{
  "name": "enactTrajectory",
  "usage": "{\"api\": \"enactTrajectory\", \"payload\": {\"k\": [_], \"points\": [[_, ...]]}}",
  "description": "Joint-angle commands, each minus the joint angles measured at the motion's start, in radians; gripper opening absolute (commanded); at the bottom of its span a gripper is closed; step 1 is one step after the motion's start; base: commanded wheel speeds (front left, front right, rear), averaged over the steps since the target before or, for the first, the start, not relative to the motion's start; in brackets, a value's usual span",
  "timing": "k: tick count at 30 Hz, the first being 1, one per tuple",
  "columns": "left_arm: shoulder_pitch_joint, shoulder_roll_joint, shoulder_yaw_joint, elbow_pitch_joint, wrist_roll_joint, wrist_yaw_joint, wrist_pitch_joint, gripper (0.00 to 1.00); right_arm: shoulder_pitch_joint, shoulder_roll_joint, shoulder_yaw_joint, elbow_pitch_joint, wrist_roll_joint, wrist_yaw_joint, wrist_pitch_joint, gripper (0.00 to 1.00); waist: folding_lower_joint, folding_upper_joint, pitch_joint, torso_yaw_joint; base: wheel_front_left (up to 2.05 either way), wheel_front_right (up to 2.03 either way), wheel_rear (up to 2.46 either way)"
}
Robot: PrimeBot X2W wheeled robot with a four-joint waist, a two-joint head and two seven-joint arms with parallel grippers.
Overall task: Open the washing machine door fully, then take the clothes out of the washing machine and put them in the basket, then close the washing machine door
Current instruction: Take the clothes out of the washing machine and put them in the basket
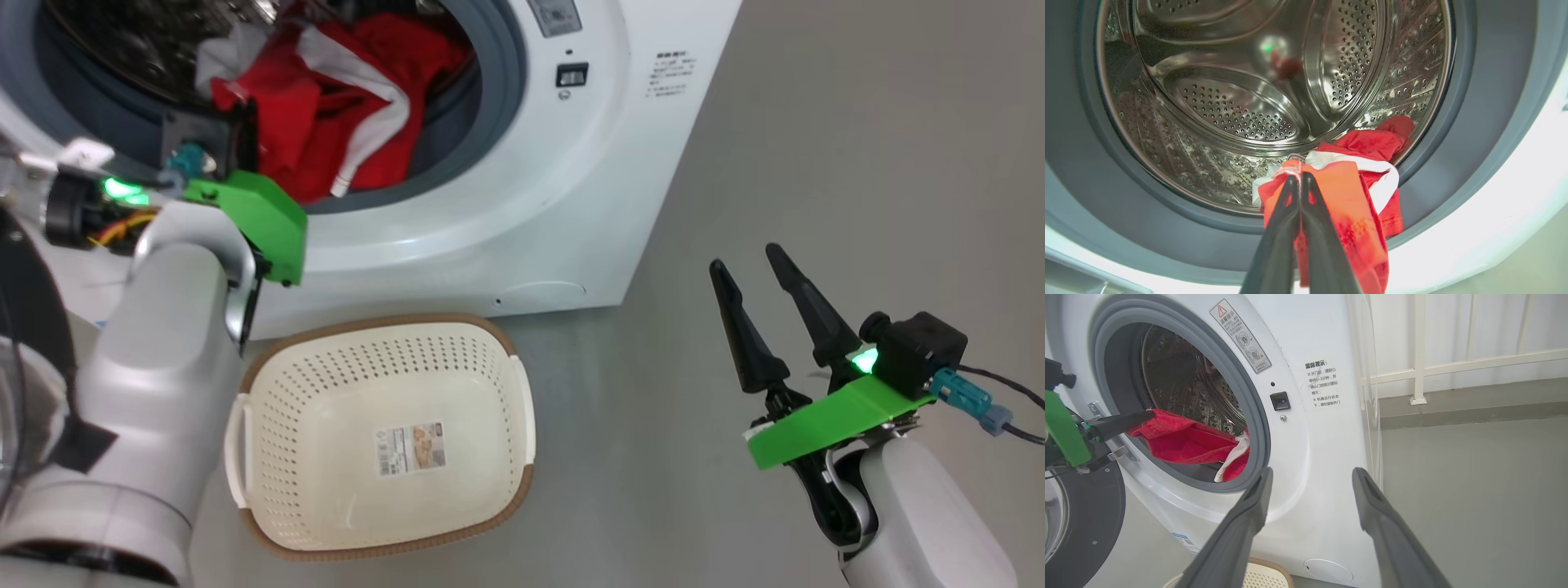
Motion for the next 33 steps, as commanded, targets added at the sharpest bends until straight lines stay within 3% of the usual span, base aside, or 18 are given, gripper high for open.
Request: {"api": "enactTrajectory", "payload": {"k": [1, 9, 15, 26, 33], "points": [[0.012, 0.039, 0.015, -0.049, -0.010, -0.003, -0.016, 0.00, 0.018, -0.005, 0.018, -0.020, 0.010, 0.002, -0.005, 1.00, 0.0000, -0.0001, -0.037, 0.029, 0.00, 0.00, 0.00], [0.140, 0.069, 0.028, -0.235, -0.035, 0.000, -0.024, 0.00, 0.046, -0.018, 0.023, -0.018, 0.013, 0.002, -0.005, 1.00, 0.0000, -0.0001, -0.082, 0.048, 0.00, 0.00, 0.00], [0.277, 0.119, 0.035, -0.461, -0.054, 0.023, 0.002, 0.00, 0.069, -0.026, 0.026, -0.014, 0.017, 0.002, -0.005, 1.00, 0.0000, -0.0001, -0.113, 0.060, 0.00, 0.00, 0.00], [0.585, 0.211, 0.040, -1.004, -0.084, 0.123, 0.176, 0.00, 0.075, -0.035, 0.027, -0.021, 0.020, 0.002, -0.005, 1.00, 0.0000, -0.0001, -0.108, 0.067, 0.00, 0.00, 0.00], [0.712, 0.215, 0.033, -1.084, -0.113, 0.155, 0.202, 0.00, 0.056, -0.030, 0.027, -0.025, 0.021, 0.002, -0.005, 1.00, 0.0000, -0.0001, -0.078, 0.040, 0.00, 0.00, 0.00]]}}
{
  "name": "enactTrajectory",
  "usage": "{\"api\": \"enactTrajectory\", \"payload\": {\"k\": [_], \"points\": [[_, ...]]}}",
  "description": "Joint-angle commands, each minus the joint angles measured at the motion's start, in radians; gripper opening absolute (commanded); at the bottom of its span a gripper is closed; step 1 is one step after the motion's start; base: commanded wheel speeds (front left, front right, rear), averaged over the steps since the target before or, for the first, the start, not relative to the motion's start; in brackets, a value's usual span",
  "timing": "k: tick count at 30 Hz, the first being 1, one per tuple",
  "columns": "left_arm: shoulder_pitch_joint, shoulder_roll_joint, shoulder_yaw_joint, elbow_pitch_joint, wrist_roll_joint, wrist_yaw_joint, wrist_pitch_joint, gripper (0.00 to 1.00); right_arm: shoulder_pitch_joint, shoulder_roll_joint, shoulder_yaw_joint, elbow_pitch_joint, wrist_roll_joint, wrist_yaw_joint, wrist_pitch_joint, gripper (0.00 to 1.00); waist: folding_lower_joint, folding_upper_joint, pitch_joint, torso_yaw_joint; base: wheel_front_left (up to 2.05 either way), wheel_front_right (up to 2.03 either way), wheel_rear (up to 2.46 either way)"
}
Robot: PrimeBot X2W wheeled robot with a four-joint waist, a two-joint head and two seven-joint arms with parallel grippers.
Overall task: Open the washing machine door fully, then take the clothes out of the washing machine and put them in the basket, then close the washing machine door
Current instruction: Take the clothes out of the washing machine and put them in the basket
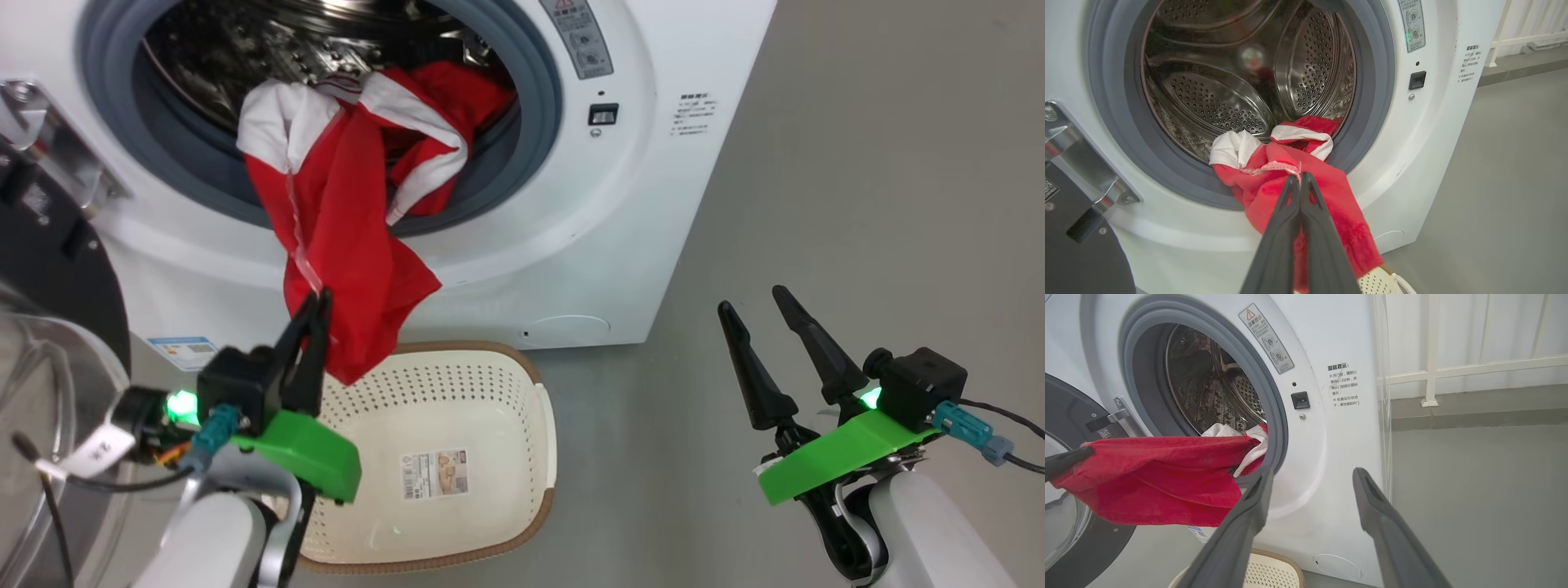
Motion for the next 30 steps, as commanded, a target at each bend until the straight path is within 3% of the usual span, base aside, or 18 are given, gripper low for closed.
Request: {"api": "enactTrajectory", "payload": {"k": [1, 10, 13, 30], "points": [[0.000, 0.027, 0.032, -0.028, -0.006, 0.011, -0.006, 0.00, -0.016, -0.002, 0.019, -0.028, 0.011, 0.002, -0.005, 1.00, 0.0000, 0.0000, 0.015, -0.016, 0.00, 0.00, 0.00], [0.055, -0.003, 0.012, 0.043, -0.032, 0.009, -0.049, 0.00, -0.023, -0.002, 0.009, -0.033, 0.008, 0.002, -0.005, 1.00, 0.0000, 0.0000, 0.044, -0.052, 0.00, 0.00, 0.00], [0.057, -0.017, 0.004, 0.106, -0.042, -0.011, -0.089, 0.00, -0.026, 0.000, 0.010, -0.034, 0.008, 0.002, -0.005, 1.00, 0.0000, 0.0000, 0.054, -0.060, 0.00, 0.00, 0.00], [-0.102, -0.126, 0.029, 0.703, -0.095, -0.126, -0.230, 0.00, -0.052, 0.004, 0.017, -0.032, 0.008, 0.002, -0.005, 1.00, 0.0000, 0.0000, 0.103, -0.093, 0.00, 0.00, 0.00]]}}
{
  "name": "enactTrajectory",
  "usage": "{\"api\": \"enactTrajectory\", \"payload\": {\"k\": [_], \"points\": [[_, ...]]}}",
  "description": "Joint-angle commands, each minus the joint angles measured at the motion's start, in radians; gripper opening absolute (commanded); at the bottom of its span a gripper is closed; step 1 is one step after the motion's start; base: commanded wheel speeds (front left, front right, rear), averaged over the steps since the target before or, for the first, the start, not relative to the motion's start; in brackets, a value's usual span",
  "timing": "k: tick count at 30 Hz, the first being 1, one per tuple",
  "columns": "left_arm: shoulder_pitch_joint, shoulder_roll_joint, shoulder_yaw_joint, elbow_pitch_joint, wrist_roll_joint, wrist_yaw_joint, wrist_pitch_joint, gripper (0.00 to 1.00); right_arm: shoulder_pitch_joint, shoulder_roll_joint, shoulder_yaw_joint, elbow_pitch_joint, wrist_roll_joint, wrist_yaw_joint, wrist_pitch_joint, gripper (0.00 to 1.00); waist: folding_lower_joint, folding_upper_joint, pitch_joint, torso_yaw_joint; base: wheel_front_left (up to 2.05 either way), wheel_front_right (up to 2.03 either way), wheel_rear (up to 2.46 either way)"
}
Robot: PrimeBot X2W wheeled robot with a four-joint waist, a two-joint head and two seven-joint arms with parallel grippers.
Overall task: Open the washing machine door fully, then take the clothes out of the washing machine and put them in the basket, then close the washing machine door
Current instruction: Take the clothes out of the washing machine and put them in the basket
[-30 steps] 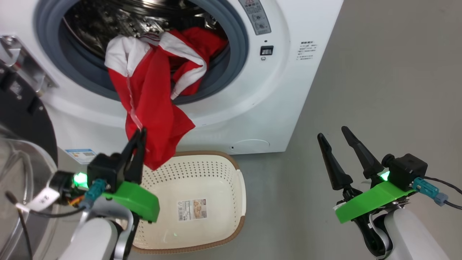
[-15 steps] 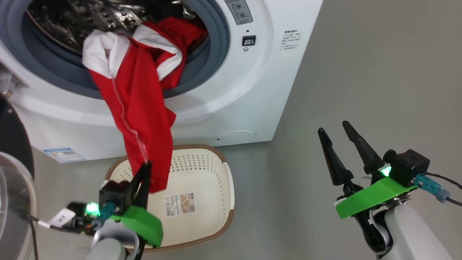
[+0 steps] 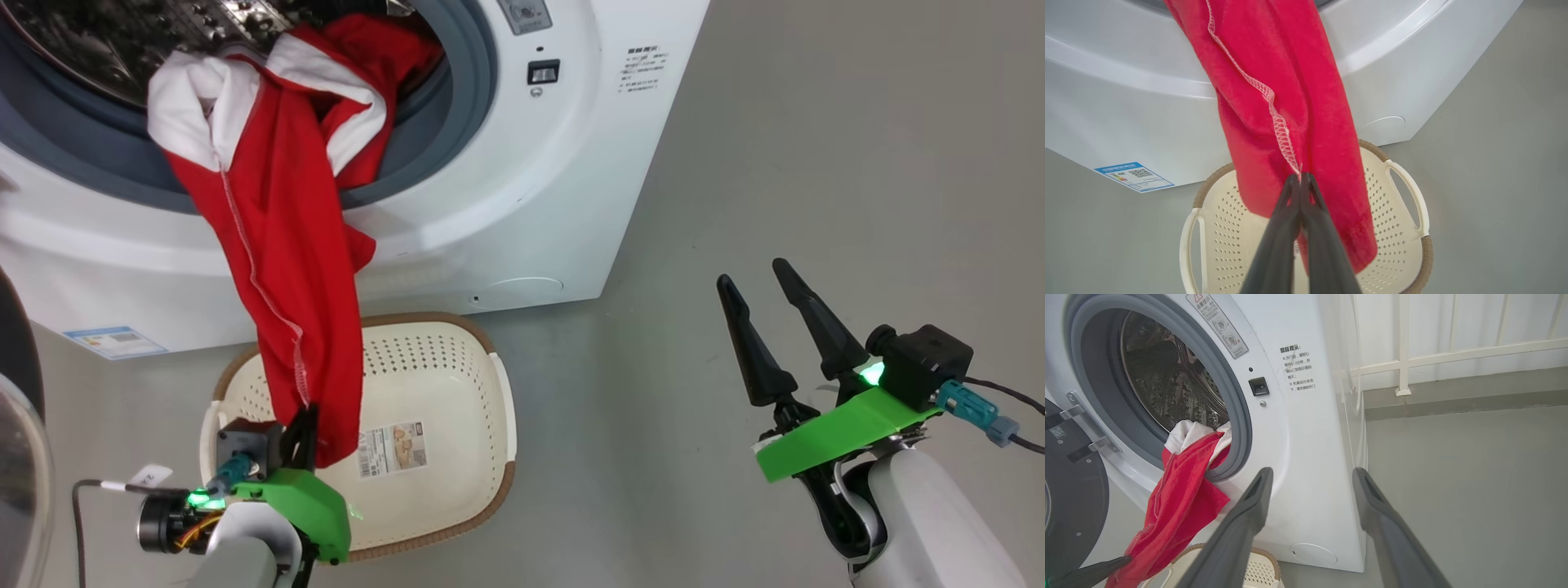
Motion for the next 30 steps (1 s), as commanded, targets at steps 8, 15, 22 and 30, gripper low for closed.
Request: {"api": "enactTrajectory", "payload": {"k": [8, 15, 22, 30], "points": [[-0.093, -0.012, 0.063, 0.149, 0.001, -0.035, -0.015, 0.13, -0.023, 0.001, 0.024, -0.022, 0.007, 0.002, -0.005, 1.00, 0.0000, 0.0000, 0.024, -0.014, 0.00, 0.00, 0.00], [-0.109, -0.018, 0.095, 0.162, 0.026, -0.055, -0.016, 1.00, -0.028, 0.002, 0.018, -0.024, 0.006, 0.002, -0.005, 1.00, 0.0000, 0.0000, 0.037, -0.015, 0.00, 0.00, 0.00], [-0.098, -0.017, 0.133, 0.102, 0.059, -0.064, -0.016, 1.00, -0.025, 0.003, 0.006, -0.029, 0.000, 0.002, -0.005, 1.00, 0.0000, 0.0000, 0.042, -0.003, 0.00, 0.00, 0.00], [-0.065, 0.005, 0.176, -0.008, 0.104, -0.055, -0.016, 1.00, -0.026, 0.006, 0.009, -0.035, -0.001, 0.002, -0.005, 1.00, 0.0000, 0.0000, 0.051, 0.003, 0.00, 0.00, 0.00]]}}
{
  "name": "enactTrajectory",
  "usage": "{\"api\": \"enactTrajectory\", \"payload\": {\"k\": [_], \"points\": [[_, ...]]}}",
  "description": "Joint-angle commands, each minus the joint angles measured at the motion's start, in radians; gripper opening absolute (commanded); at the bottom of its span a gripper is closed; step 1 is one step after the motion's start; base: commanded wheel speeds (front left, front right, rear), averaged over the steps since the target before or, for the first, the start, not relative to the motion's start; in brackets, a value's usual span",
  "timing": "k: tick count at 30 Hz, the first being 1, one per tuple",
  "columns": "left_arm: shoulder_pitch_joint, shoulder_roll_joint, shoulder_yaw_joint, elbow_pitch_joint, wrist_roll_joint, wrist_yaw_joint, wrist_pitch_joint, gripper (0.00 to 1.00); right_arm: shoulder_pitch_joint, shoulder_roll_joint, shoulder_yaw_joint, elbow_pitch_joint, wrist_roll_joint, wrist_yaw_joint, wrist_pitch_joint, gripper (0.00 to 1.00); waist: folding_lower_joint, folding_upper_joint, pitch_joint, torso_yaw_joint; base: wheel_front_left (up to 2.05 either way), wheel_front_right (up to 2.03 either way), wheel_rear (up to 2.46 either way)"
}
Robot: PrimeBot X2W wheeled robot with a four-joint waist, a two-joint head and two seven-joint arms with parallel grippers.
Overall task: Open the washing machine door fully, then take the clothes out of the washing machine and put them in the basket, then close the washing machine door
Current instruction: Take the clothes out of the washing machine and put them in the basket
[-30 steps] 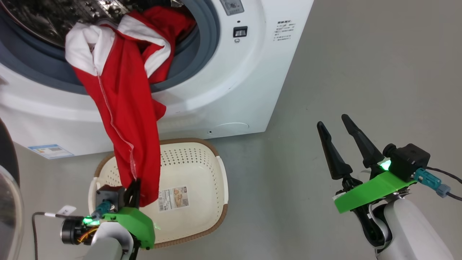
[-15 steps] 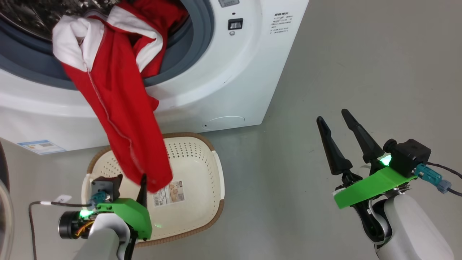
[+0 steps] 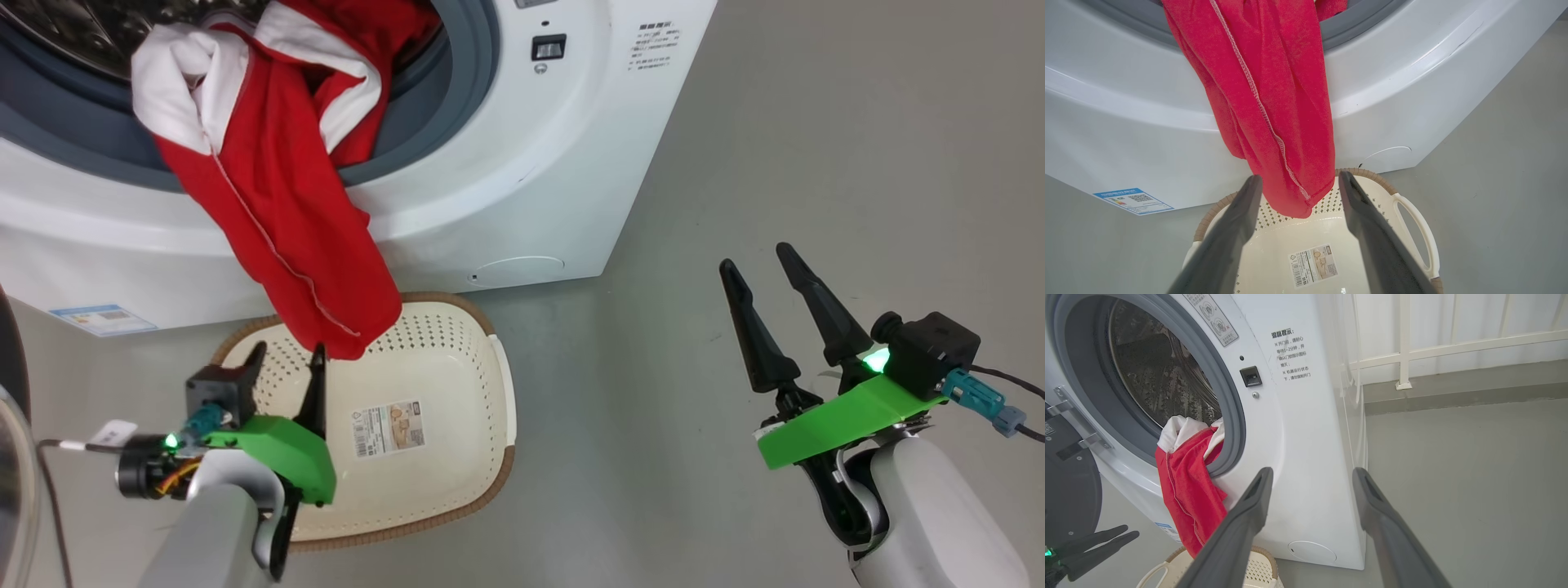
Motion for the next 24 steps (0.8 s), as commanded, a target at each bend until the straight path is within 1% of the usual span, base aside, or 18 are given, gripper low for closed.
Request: {"api": "enactTrajectory", "payload": {"k": [1, 4, 12, 17, 24], "points": [[0.023, 0.039, 0.040, -0.041, 0.014, 0.007, -0.012, 1.00, -0.006, 0.005, 0.016, -0.028, 0.000, 0.002, -0.005, 1.00, 0.0000, 0.0000, 0.003, 0.000, 0.00, 0.00, 0.00], [0.035, 0.046, 0.054, -0.074, 0.020, 0.008, -0.012, 1.00, -0.006, 0.006, 0.016, -0.030, 0.000, 0.002, -0.005, 1.00, 0.0000, 0.0000, 0.006, 0.000, 0.00, 0.00, 0.00], [0.092, 0.066, 0.105, -0.230, 0.032, 0.015, -0.012, 1.00, -0.002, 0.008, 0.018, -0.040, -0.002, 0.002, -0.005, 1.00, 0.0000, 0.0000, 0.008, 0.001, 0.00, 0.00, 0.00], [0.114, 0.073, 0.127, -0.320, 0.038, 0.032, -0.012, 1.00, 0.002, 0.008, 0.021, -0.046, -0.003, 0.002, -0.005, 1.00, 0.0000, 0.0000, 0.009, 0.004, 0.00, 0.00, 0.00], [0.120, 0.077, 0.133, -0.420, 0.026, 0.040, 0.004, 1.00, -0.004, 0.005, 0.021, -0.054, -0.005, 0.002, -0.005, 1.00, 0.0000, 0.0000, 0.026, 0.007, 0.00, 0.00, 0.00]]}}
